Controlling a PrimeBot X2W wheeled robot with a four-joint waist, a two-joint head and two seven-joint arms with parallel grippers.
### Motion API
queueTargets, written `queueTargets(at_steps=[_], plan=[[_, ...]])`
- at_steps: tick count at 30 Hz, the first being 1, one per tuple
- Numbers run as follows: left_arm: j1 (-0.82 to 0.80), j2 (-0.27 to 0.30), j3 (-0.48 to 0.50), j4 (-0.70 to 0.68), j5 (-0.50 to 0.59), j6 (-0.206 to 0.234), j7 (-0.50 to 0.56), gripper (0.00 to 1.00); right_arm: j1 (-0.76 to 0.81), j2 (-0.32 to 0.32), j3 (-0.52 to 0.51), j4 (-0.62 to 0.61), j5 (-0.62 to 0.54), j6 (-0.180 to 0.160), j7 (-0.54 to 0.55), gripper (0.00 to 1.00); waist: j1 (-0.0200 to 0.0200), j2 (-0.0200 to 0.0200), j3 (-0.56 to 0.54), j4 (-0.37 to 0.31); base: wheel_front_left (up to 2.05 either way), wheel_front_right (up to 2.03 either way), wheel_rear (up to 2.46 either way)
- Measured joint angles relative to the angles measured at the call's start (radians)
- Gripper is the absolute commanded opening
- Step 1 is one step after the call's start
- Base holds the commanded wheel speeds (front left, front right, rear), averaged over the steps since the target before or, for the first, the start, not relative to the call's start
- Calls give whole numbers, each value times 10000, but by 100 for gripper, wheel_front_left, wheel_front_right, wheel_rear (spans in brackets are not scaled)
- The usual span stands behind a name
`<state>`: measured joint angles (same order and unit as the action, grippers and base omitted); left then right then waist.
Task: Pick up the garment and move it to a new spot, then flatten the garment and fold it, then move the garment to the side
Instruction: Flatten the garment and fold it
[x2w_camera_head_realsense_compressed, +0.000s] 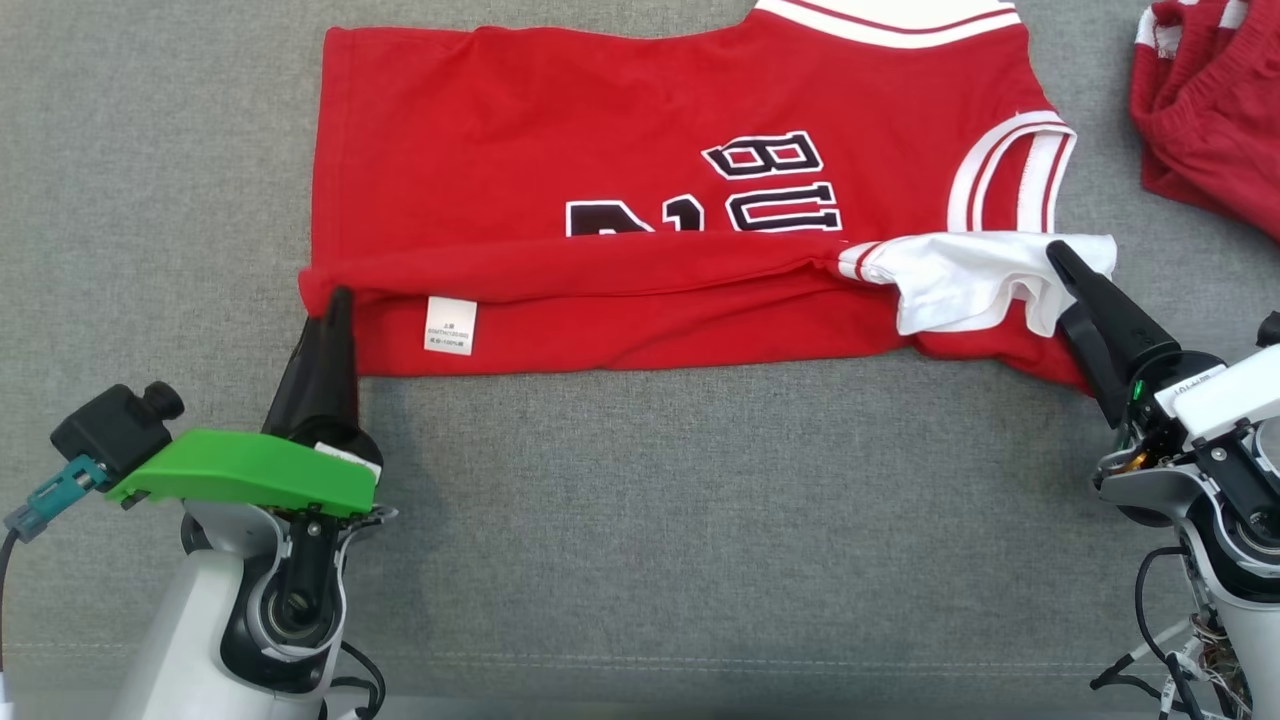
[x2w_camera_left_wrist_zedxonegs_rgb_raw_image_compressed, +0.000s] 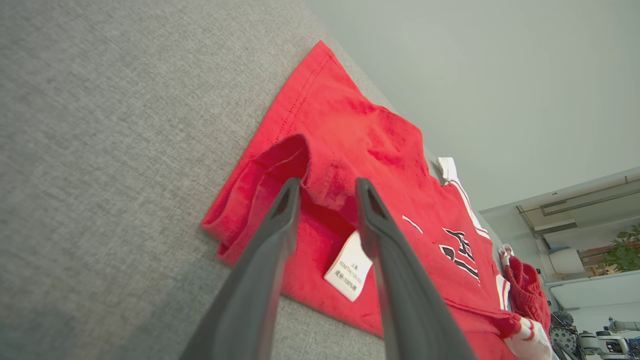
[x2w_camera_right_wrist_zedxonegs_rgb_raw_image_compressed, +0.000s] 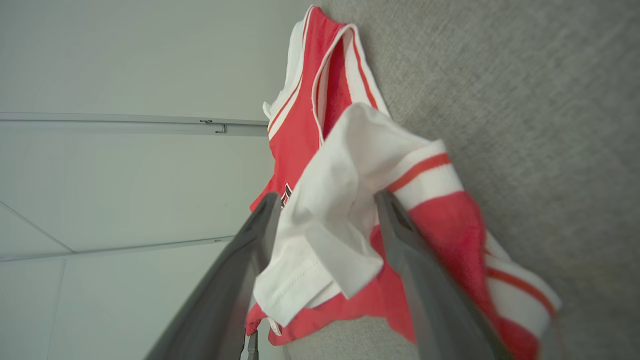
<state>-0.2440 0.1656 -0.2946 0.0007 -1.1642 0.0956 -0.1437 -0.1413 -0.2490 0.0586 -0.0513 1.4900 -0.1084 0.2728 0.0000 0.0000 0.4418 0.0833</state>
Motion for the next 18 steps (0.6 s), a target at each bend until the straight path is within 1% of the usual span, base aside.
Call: queueTargets(at_steps=[10,11,15,18], plan=[[33,40,-59,456,-6,0,125,100,128,-8,-52,17,-134,115,-90,100,0,0,-341,-5,0,0,0],[51,42,-44,541,-6,0,125,100,244,-44,-67,25,-203,207,-192,100,0,0,-434,-2,0,0,0],[360,125,19,667,-2,0,105,100,564,-140,-159,33,-397,384,-384,100,0,0,-672,-2,0,0,0],[521,274,54,671,69,0,6,100,734,-351,-222,-38,-834,602,-633,100,0,0,-897,-12,0,0,0]])
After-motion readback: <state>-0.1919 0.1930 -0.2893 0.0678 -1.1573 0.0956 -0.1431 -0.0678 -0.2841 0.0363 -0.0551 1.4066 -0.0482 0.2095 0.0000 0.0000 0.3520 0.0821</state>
